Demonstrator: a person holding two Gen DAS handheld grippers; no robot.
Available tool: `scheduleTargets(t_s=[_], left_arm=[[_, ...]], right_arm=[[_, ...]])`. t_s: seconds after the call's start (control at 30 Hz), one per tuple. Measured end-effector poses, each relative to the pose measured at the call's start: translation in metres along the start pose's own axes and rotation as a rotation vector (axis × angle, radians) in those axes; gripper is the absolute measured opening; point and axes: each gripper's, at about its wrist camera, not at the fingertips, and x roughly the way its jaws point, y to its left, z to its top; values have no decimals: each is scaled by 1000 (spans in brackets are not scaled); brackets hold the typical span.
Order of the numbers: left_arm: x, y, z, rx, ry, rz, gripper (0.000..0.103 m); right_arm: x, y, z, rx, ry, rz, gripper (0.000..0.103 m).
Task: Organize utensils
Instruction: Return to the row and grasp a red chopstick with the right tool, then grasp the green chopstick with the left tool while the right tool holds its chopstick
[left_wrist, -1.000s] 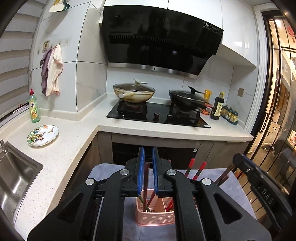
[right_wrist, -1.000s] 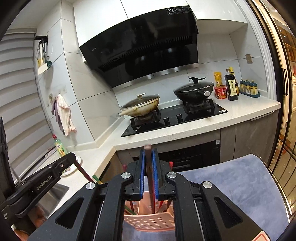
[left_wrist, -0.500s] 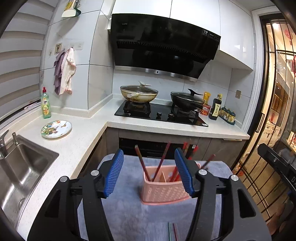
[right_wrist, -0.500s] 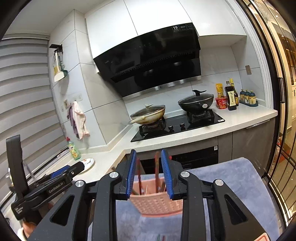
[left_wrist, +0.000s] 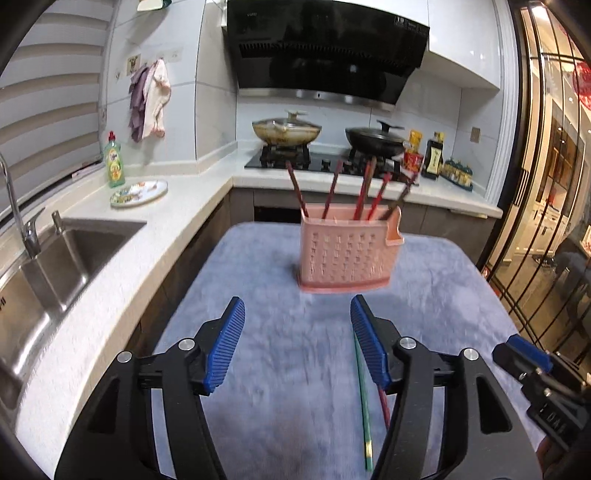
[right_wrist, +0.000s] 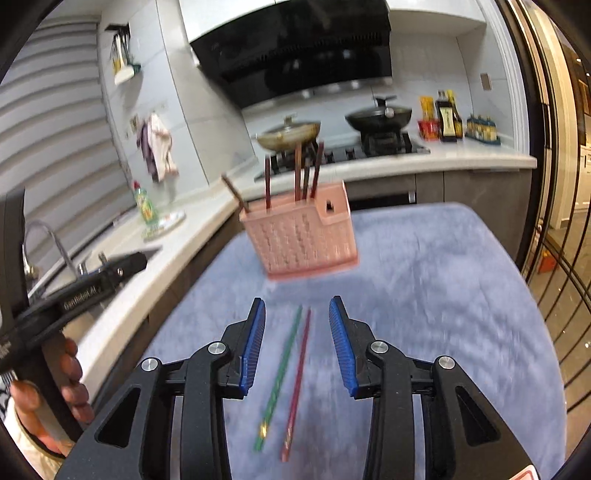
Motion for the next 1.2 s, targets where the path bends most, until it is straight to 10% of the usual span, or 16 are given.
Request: scheduleTargets(t_s=[0.47, 0.9, 1.2], left_arm=[[11, -8, -92, -2, 152, 3, 57], [23, -6, -115, 4, 212, 19, 57], [25, -5, -119, 6, 228, 26, 57]], right_arm=[[34, 21, -106, -52, 181, -43, 35], [70, 24, -118, -42, 240, -74, 32], [75, 16, -120, -18, 247, -92, 8]])
